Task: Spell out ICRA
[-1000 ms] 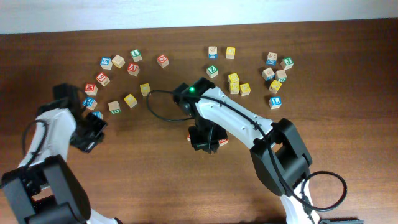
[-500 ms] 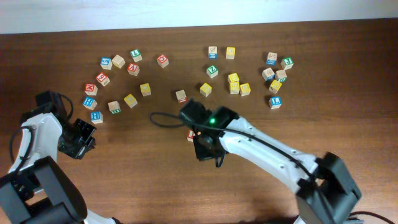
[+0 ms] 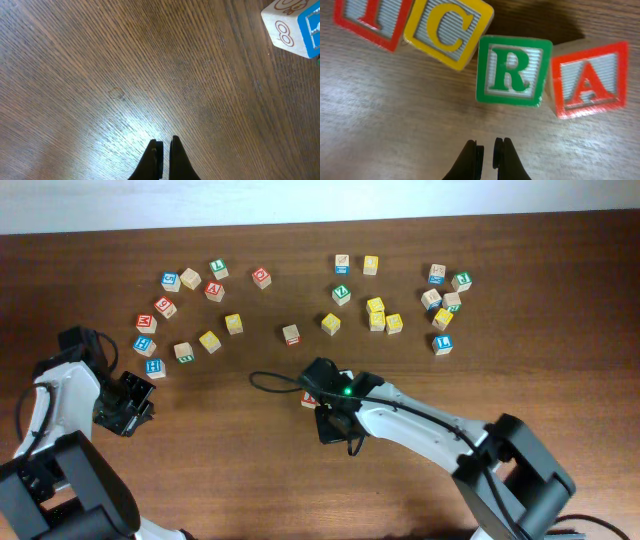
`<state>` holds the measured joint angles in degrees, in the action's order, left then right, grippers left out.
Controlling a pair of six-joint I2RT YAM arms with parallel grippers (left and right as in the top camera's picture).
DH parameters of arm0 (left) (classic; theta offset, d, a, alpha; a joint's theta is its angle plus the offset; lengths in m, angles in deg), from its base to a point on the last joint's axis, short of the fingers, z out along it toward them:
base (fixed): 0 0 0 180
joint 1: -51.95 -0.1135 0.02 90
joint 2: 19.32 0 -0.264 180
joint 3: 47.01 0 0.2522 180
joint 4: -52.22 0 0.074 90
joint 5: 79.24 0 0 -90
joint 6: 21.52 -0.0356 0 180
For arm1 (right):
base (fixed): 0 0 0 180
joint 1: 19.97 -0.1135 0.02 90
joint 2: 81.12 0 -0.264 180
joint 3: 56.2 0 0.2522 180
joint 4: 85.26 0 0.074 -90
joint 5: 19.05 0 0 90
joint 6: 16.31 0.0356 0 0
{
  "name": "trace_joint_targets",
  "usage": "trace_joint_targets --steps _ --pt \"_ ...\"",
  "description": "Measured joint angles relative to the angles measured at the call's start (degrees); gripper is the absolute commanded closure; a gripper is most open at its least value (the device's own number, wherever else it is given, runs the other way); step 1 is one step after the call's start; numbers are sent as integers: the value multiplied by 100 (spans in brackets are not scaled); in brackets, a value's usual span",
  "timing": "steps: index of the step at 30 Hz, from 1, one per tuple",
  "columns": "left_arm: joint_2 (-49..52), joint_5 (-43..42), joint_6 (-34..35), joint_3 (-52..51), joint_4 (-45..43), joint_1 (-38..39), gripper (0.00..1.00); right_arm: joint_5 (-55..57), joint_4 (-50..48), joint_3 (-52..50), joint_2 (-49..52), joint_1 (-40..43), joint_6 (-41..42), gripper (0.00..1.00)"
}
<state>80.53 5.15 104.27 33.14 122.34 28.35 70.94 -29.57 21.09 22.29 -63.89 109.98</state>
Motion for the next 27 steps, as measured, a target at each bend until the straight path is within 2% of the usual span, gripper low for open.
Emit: trace_joint_targets --steps 6,12,27 --pt "0 0 2 0 2 0 100 15 -177 9 299 42 -4 96" --pt "0 0 2 0 0 0 100 -4 -251 9 299 483 -28 96" --pt "0 -4 0 0 7 0 100 -417 -647 4 306 485 -175 96"
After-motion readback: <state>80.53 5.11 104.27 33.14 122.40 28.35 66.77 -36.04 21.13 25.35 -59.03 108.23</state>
